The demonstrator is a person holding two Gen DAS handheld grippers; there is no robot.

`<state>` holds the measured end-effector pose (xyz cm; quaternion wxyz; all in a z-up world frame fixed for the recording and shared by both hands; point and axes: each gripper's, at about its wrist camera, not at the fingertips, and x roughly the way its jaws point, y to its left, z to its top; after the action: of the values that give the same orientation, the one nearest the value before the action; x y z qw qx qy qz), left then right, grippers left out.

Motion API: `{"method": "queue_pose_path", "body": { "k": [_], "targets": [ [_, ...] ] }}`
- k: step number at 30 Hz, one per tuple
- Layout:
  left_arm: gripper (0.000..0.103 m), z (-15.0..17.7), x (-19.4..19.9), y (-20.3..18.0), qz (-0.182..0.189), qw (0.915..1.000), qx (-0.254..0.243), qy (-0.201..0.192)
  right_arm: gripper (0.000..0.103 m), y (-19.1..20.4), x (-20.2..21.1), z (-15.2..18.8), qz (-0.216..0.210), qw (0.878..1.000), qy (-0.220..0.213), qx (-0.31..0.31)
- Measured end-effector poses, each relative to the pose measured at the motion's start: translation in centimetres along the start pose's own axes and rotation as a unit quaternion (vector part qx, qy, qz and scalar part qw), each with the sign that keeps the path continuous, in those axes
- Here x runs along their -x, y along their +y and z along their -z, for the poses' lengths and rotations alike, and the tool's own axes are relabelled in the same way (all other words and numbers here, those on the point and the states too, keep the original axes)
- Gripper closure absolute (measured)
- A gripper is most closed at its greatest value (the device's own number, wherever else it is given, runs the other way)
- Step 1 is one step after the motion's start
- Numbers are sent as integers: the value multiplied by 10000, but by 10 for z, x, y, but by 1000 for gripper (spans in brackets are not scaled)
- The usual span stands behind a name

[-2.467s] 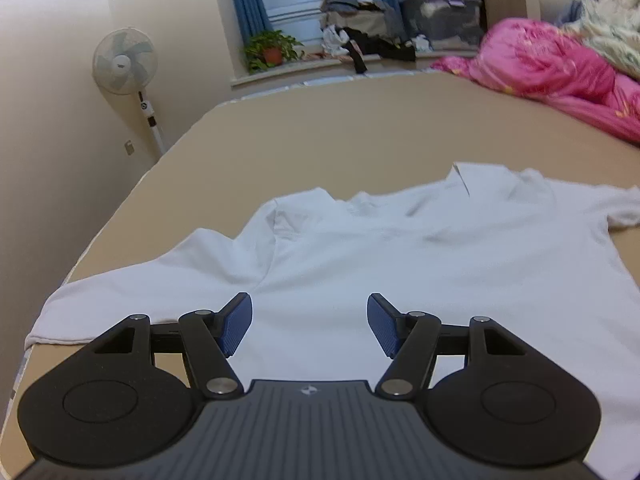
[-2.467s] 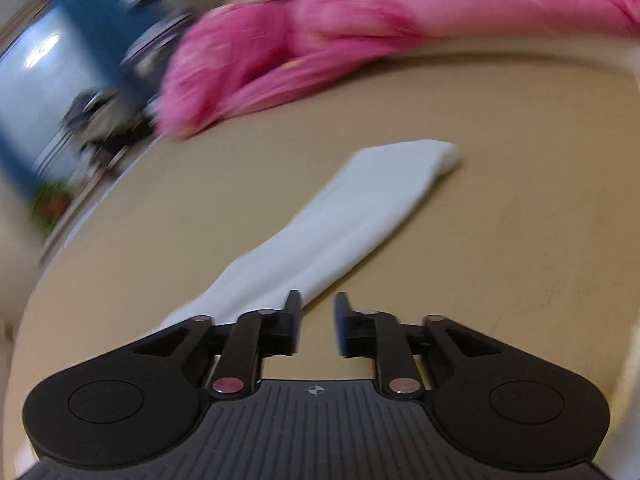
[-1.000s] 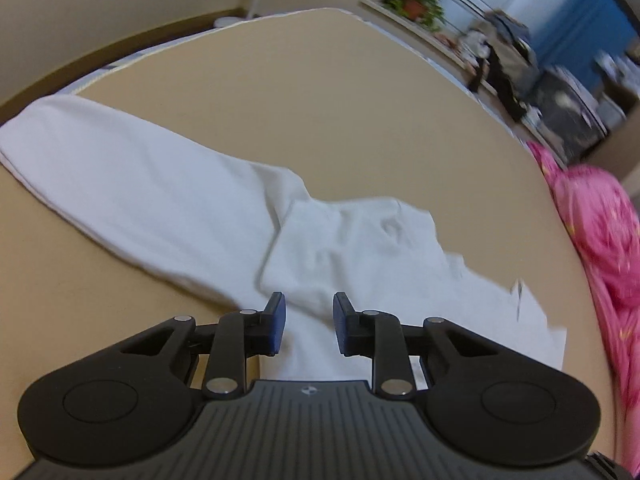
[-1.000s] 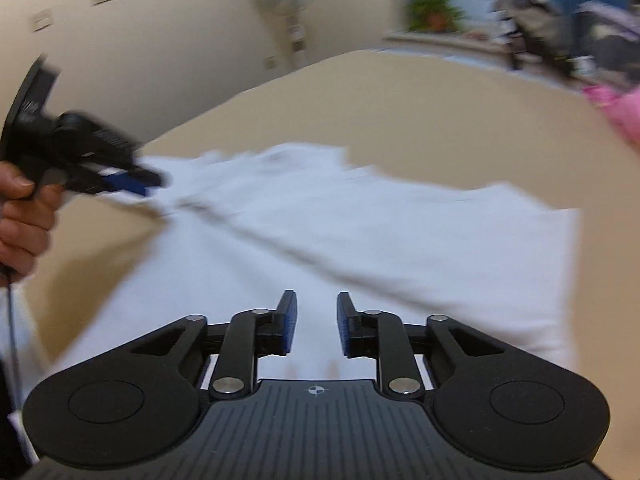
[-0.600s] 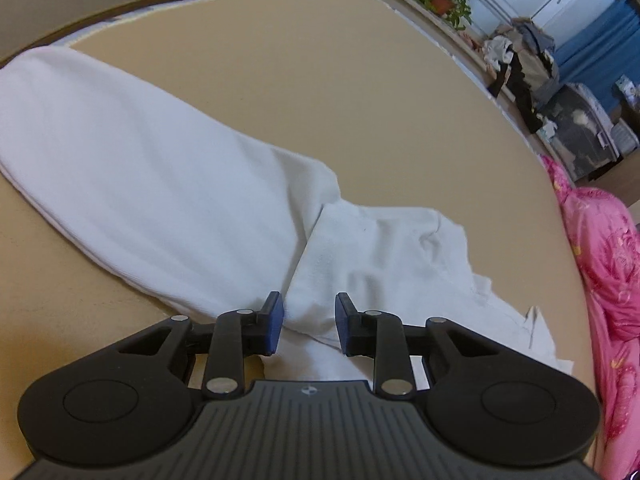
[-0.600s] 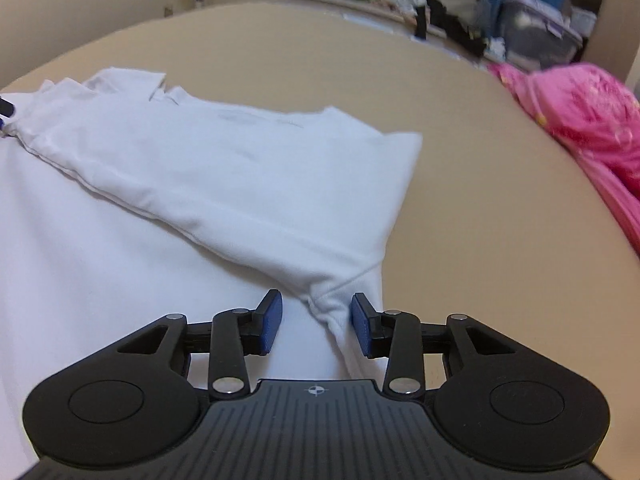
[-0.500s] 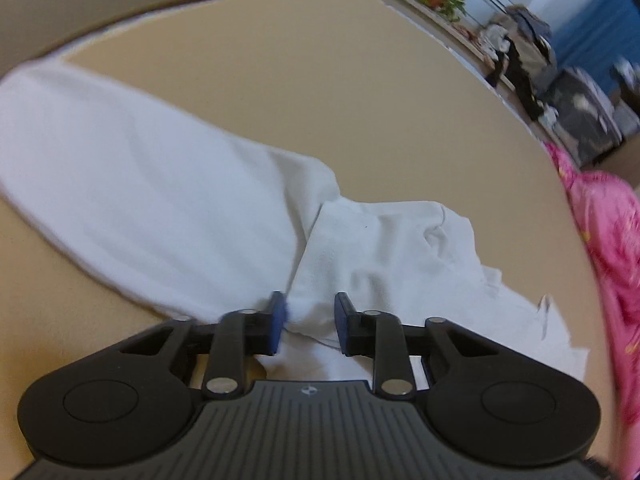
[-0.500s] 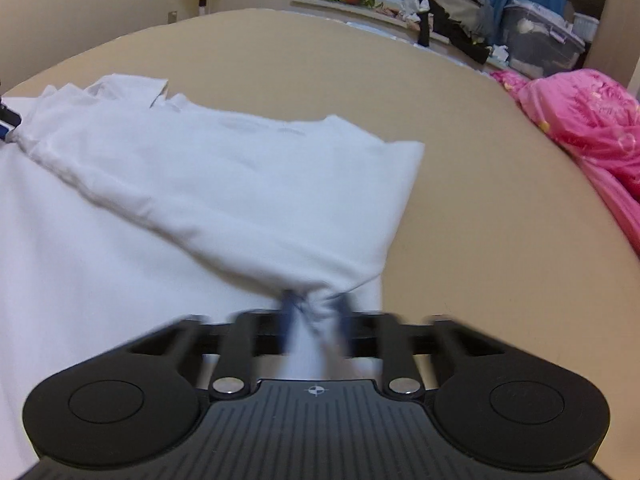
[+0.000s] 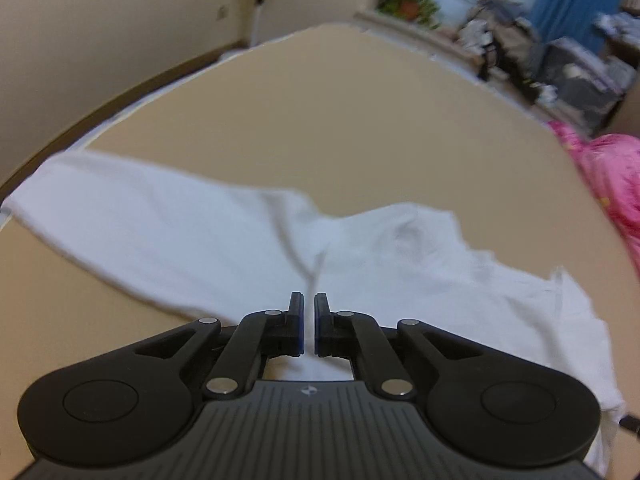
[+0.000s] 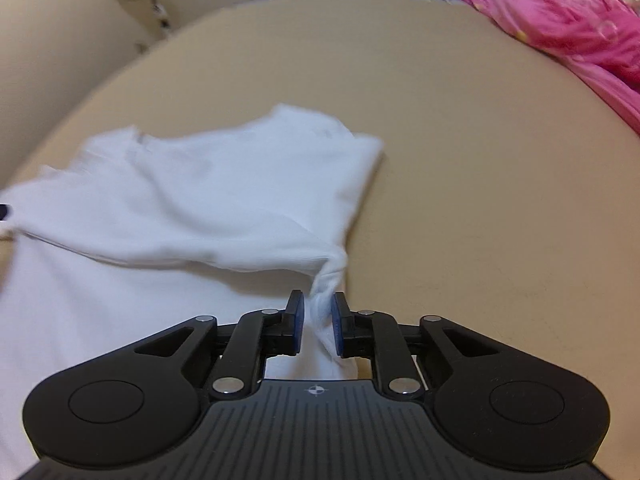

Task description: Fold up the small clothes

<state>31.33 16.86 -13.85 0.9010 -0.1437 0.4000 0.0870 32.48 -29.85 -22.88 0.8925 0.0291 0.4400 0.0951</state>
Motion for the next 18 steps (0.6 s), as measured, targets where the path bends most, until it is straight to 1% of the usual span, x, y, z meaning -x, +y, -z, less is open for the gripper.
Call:
{"method": "queue_pose_path", "body": {
  "k": [2, 3, 4, 5, 6, 7, 8, 9, 10, 11, 12, 13, 14, 15, 16, 17, 18],
  "targets": [
    [100, 1, -1, -8, 214, 9997, -109, 33, 82, -4, 16, -6, -221, 9983, -457, -289],
    [99, 3, -6, -11, 241, 9995, -134, 145, 81, -7, 18, -9, -321, 9961, -653, -503],
    [99, 5, -16, -11, 235, 9990, -125, 348, 80, -8, 17, -10, -425, 9930, -839, -711],
    [99, 8, -28, -9, 195, 9976, -86, 657, 80, -8, 12, -11, -496, 9908, -946, -829],
    [99, 12, -39, -5, 125, 9952, -42, 969, 78, -7, 4, -12, -528, 9900, -954, -895],
    [99, 13, -44, -3, 82, 9938, 24, 1111, 77, -7, -8, -11, -500, 9906, -837, -961],
    [99, 13, -40, -2, 127, 9940, 115, 1076, 77, -6, -21, -8, -398, 9927, -560, -993],
    [99, 11, -33, 1, 222, 9953, 161, 934, 78, -6, -39, -3, -166, 9951, -58, -970],
    [94, 10, -28, 2, 274, 9967, 126, 753, 78, -2, -53, 0, -52, 9959, 218, -878],
    [86, 9, -29, 3, 189, 9976, -4, 667, 78, 3, -51, 1, 10, 9975, 150, -697],
    [85, 10, -37, 7, 32, 9963, -73, 853, 78, 11, -48, -1, 101, 9987, 180, -470],
    [85, 8, -44, 16, 44, 9941, 51, 1083, 78, 17, -43, -3, 206, 9992, 235, -256],
    [85, 4, -42, 28, 226, 9924, 392, 1146, 78, 22, -38, -3, 302, 9992, 238, -140],
    [85, -2, -35, 40, 346, 9910, 711, 1081, 79, 24, -32, -2, 404, 9988, 250, -125],
    [84, -8, -25, 51, 340, 9919, 868, 859, 78, 27, -24, -3, 484, 9983, 287, -167],
    [82, -15, -15, 60, 191, 9937, 925, 596, 78, 30, -14, -4, 569, 9977, 301, -198],
    [80, -21, -7, 72, 2, 9943, 994, 382, 78, 35, -2, -8, 664, 9973, 219, -231]
  ]
}}
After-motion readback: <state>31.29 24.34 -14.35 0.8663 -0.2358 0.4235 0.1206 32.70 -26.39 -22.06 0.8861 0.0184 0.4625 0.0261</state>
